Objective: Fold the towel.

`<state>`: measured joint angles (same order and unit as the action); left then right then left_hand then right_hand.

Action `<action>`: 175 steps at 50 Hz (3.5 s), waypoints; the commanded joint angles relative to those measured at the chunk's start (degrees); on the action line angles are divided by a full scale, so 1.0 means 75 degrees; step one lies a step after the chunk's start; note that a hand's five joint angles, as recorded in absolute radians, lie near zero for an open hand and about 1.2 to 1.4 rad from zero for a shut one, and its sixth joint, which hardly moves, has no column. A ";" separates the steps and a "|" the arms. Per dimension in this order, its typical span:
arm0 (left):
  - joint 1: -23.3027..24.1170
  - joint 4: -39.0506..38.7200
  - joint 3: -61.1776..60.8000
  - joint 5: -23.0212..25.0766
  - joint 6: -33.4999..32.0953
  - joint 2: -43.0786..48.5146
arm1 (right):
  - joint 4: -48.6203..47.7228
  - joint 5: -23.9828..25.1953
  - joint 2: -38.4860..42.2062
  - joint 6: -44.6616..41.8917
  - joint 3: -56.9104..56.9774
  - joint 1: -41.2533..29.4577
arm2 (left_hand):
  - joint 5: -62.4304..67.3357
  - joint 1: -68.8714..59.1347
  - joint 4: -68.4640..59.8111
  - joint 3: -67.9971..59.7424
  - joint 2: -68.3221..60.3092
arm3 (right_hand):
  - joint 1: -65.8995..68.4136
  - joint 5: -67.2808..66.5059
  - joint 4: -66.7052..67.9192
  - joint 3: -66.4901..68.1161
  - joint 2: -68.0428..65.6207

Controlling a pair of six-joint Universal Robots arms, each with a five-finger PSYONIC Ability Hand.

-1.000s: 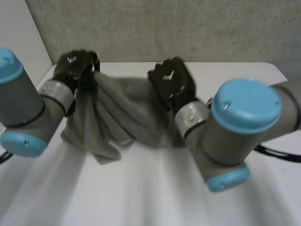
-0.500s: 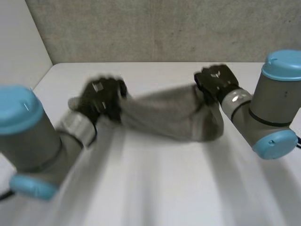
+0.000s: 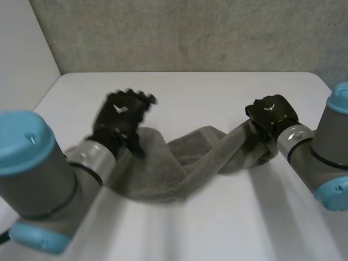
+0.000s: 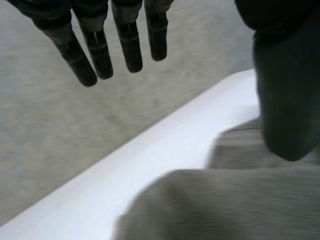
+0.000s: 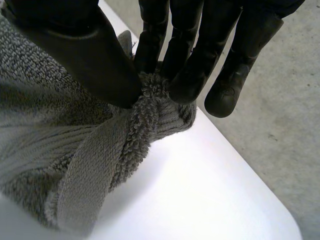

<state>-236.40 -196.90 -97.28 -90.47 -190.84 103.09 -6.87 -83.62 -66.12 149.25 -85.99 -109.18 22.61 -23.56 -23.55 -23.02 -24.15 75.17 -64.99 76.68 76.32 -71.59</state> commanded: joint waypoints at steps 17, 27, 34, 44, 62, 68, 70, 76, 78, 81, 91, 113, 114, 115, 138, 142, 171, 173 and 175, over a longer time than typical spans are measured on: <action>-0.1386 0.1656 0.2705 0.1458 0.0015 0.2755 | -0.0537 -0.0136 0.0062 -0.0681 -0.0664 0.0214 | -0.0721 -0.0486 -0.0487 -0.0558 -0.0407 | 0.0644 -0.0668 0.0442 0.0491 -0.1122; -0.1363 0.1949 0.3887 0.1575 -0.0031 0.3750 | -0.0537 0.0133 0.0074 -0.0670 -0.0758 0.0132 | -0.0453 -0.0754 -0.0755 -0.0826 -0.0675 | 0.0644 -0.0668 0.0442 0.0491 -0.1122; -0.1375 0.1984 0.4228 0.1856 -0.0032 0.4150 | -0.0513 0.0402 0.0074 -0.0623 -0.0700 0.0109 | 0.1544 -0.2751 -0.2752 -0.2823 -0.2673 | 0.0644 -0.0668 0.0442 0.0491 -0.1122; -0.1375 0.2020 0.4510 0.2230 -0.0055 0.4360 | -0.0396 0.0403 0.0507 -0.0611 0.0014 0.0108 | 0.5492 -0.6698 -0.6699 -0.6770 -0.6620 | 0.0644 -0.0668 0.0442 0.0491 -0.1122; -0.1375 0.1973 0.4193 0.1880 -0.0922 0.4361 | -0.0337 0.0403 0.0813 -0.0681 0.0250 0.0073 | -0.0967 -0.0239 -0.0240 -0.0311 -0.0161 | 0.0644 -0.0668 0.0442 0.0491 -0.1122; -0.1375 0.1984 0.4240 0.1950 -0.0946 0.4490 | -0.0349 0.0426 0.0883 -0.0693 0.0273 0.0085 | 0.0378 -0.1585 -0.1586 -0.1657 -0.1506 | 0.0644 -0.0668 0.0442 0.0491 -0.1122; -0.1375 0.1984 0.4263 0.1962 -0.0957 0.4536 | -0.0349 0.0438 0.0906 -0.0705 0.0285 0.0097 | 0.1717 -0.2923 -0.2924 -0.2995 -0.2845 | 0.0644 -0.0668 0.0442 0.0491 -0.1122; -0.1375 0.1996 0.4380 0.1985 -0.1027 0.4665 | -0.0326 0.0438 0.1082 -0.0705 0.0460 0.0073 | 0.4229 -0.5436 -0.5437 -0.5508 -0.5358 | 0.0644 -0.0668 0.0442 0.0491 -0.1122; -0.1375 0.1996 0.4416 0.1985 -0.1109 0.4689 | -0.0326 0.0438 0.1094 -0.0705 0.0507 0.0073 | 0.4835 -0.6042 -0.6043 -0.6114 -0.5964 | 0.0644 -0.0668 0.0442 0.0491 -0.1122; -0.1375 0.1984 0.4497 0.1962 -0.1366 0.4747 | -0.0326 0.0438 0.1094 -0.0705 0.0659 0.0073 | 0.5936 -0.7143 -0.7144 -0.7215 -0.7064 | 0.0644 -0.0668 0.0442 0.0491 -0.1122; -0.1386 0.1668 0.5611 0.1376 -0.2153 0.4853 | -0.0419 0.0438 0.1492 -0.0740 0.2090 -0.0184 | 0.6319 -0.7525 -0.7526 -0.7597 -0.7447 | 0.0644 -0.0668 0.0442 0.0491 -0.1122; -0.1960 -0.1006 0.5170 0.0259 0.0824 0.1971 | -0.2946 0.1818 0.0015 0.1100 0.2371 -0.0630 | 0.6319 -0.7525 -0.7526 -0.7597 -0.7447 | 0.0644 -0.0668 0.0442 0.0491 -0.1122; -0.1961 -0.0818 0.4679 0.0576 0.0835 0.1935 | -0.2220 0.2099 0.0062 0.1053 0.2255 -0.0630 | 0.6319 -0.7525 -0.7526 -0.7597 -0.7447 | 0.0644 -0.0668 0.0442 0.0491 -0.1122; -0.1961 -0.0816 0.4674 0.0579 0.0836 0.1935 | -0.2212 0.2102 0.0063 0.1053 0.2254 -0.0630 | 0.6319 -0.7525 -0.7526 -0.7597 -0.7447 | 0.0644 -0.0668 0.0442 0.0491 -0.1122; -0.2090 -0.0277 -0.0282 0.1258 -0.2338 0.2147 | 0.0425 0.2629 0.0732 -0.1924 -0.0733 -0.0255 | 0.6319 -0.7525 -0.7526 -0.7597 -0.7447 | 0.0644 -0.0668 0.0442 0.0491 -0.1122; -0.2101 -0.0277 -0.0541 0.1235 -0.2399 0.1829 | 0.0424 0.2606 0.0555 -0.1912 -0.0945 -0.0173 | 0.5783 -0.6990 -0.6991 -0.7062 -0.6912 | 0.0644 -0.0668 0.0442 0.0491 -0.1122; -0.2371 -0.0102 -0.0366 0.1247 -0.2387 0.1078 | 0.0131 0.2348 -0.0371 -0.1432 -0.1590 0.1022 | -0.0475 -0.0732 -0.0733 -0.0804 -0.0654 | 0.0644 -0.0668 0.0442 0.0491 -0.1122; -0.2382 0.0038 -0.0307 0.1247 -0.2387 0.1161 | 0.0131 0.2348 -0.0371 -0.1431 -0.1590 0.1023 | -0.0319 -0.0888 -0.0889 -0.0960 -0.0810 | 0.0644 -0.0668 0.0442 0.0491 -0.1122; -0.2382 0.0190 -0.0284 0.1247 -0.2399 0.1219 | 0.0131 0.2348 -0.0371 -0.1431 -0.1590 0.1034 | -0.0073 -0.1134 -0.1135 -0.1206 -0.1055 | 0.0644 -0.0668 0.0442 0.0491 -0.1122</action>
<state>-253.86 -198.46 -101.64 -81.19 -208.63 108.42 -5.67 -66.09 -69.08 138.46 -97.92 -101.57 32.12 -33.06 -33.41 -32.56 -32.78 75.17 -65.00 76.69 76.87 -71.57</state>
